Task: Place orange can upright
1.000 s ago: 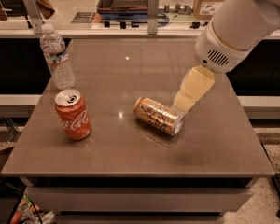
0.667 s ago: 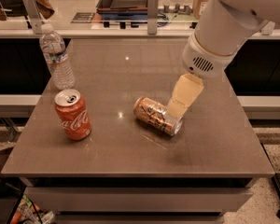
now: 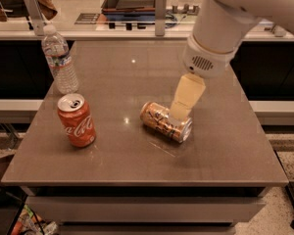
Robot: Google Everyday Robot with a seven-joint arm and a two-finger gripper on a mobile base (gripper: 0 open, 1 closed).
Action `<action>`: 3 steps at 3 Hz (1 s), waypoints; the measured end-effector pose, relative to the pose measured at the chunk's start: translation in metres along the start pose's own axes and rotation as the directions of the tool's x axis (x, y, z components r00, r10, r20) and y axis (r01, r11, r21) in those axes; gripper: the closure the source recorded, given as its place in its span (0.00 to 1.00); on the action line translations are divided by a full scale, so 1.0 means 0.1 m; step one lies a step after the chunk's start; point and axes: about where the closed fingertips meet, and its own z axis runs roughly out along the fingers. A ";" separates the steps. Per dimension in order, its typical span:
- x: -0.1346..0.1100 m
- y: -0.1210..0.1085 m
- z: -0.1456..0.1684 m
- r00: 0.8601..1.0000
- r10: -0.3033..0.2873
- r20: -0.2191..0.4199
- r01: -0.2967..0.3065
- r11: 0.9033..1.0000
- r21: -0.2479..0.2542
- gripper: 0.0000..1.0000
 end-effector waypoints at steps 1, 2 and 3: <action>-0.15 -0.05 0.13 0.995 0.003 -0.104 -0.001 1.000 0.016 0.00; -0.20 0.02 0.25 0.986 0.004 -0.164 -0.003 1.000 0.004 0.00; -0.17 0.13 0.40 0.984 0.012 -0.179 -0.017 0.999 -0.028 0.00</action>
Offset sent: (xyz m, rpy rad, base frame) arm 0.0103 0.0303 -0.0363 -0.2101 0.1471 -0.0424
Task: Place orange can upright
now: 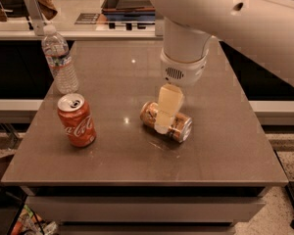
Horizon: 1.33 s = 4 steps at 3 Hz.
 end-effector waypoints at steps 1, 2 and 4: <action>-0.02 0.11 0.14 1.000 0.005 0.014 -0.005 0.999 -0.038 0.00; -0.09 0.20 0.19 0.998 0.011 0.061 -0.007 0.998 -0.061 0.00; -0.27 0.34 0.30 0.990 0.009 0.144 0.007 0.994 -0.107 0.00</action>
Offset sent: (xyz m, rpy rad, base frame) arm -0.0137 0.0284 -0.0297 0.1453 0.0287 0.0045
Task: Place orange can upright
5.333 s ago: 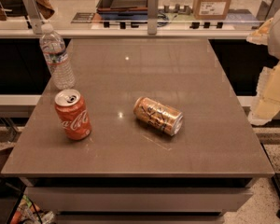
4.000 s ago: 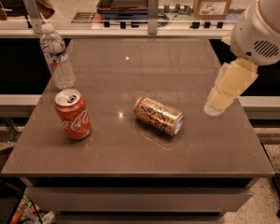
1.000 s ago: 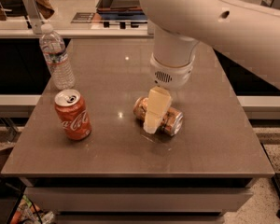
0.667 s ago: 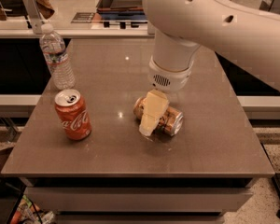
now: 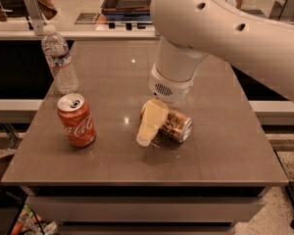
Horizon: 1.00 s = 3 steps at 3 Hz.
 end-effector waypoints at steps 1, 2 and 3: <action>-0.01 0.04 0.13 1.000 0.008 0.021 -0.007 0.999 -0.032 0.00; -0.01 0.05 0.12 1.000 0.007 0.020 -0.006 1.000 -0.028 0.18; -0.01 0.05 0.12 1.000 0.006 0.021 -0.005 1.000 -0.027 0.40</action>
Offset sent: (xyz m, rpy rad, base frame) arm -0.0017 0.0036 -0.0107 0.0272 0.0149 -0.0011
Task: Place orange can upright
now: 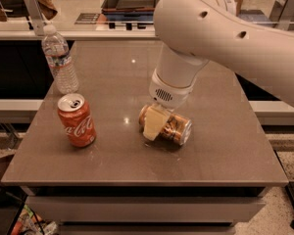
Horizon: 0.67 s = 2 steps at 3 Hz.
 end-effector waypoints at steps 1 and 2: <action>0.00 0.01 0.00 1.000 -0.001 0.000 0.001 1.000 0.002 0.64; 0.00 0.01 -0.01 1.000 -0.002 0.000 0.002 1.000 0.003 0.87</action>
Offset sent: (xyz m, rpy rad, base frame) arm -0.0005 0.0001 0.0004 -0.0006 -0.0014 0.0005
